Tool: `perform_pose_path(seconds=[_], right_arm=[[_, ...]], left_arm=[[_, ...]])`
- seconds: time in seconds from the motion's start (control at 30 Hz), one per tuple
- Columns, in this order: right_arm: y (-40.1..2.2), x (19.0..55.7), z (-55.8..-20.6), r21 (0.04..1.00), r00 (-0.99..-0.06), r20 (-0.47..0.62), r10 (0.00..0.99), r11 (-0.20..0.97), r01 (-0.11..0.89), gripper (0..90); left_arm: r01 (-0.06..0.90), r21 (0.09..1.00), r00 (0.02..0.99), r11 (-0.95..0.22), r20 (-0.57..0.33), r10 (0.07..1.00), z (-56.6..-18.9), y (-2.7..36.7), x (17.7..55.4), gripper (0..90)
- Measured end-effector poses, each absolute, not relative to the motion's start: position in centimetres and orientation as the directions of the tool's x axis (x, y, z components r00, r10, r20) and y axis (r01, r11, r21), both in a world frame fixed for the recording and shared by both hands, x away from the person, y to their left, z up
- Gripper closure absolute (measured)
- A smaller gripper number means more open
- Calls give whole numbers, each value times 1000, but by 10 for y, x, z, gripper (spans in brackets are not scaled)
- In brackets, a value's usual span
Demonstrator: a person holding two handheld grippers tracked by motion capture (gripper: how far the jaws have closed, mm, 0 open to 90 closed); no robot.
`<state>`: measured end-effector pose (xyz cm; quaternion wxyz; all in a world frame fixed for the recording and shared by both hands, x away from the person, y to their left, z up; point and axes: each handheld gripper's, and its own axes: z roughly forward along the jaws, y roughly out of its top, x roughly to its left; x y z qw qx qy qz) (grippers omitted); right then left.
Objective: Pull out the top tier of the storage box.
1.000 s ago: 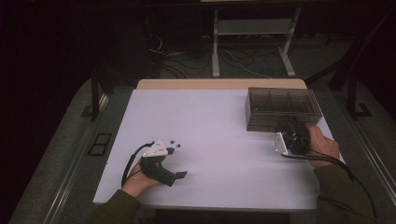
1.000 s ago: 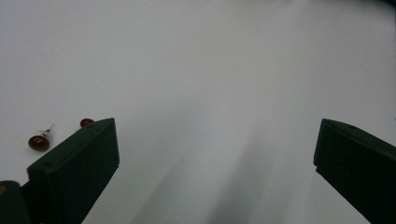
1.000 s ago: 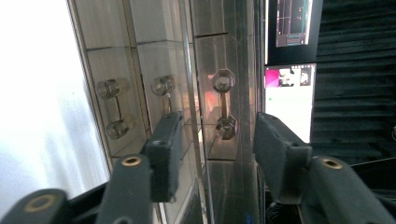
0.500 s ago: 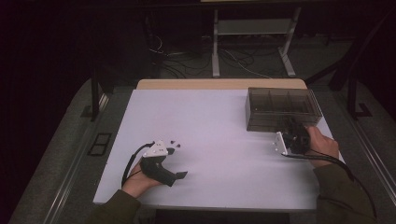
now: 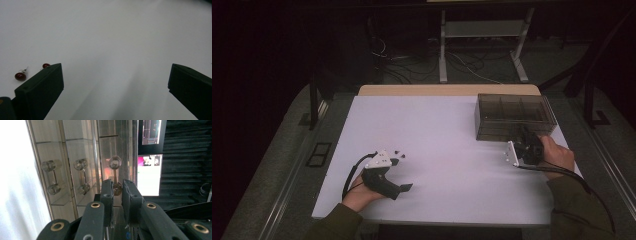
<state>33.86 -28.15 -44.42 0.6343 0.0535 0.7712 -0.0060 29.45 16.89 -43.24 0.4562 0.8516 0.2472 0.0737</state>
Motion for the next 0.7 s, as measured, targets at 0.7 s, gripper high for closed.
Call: perform_pose_path(seconds=[0.7], right_arm=[[-280,323,-443,47,-194,-979,62,996,81,787]], left_arm=[[351,814,868,-462,-98,488,-432,169,294,0]])
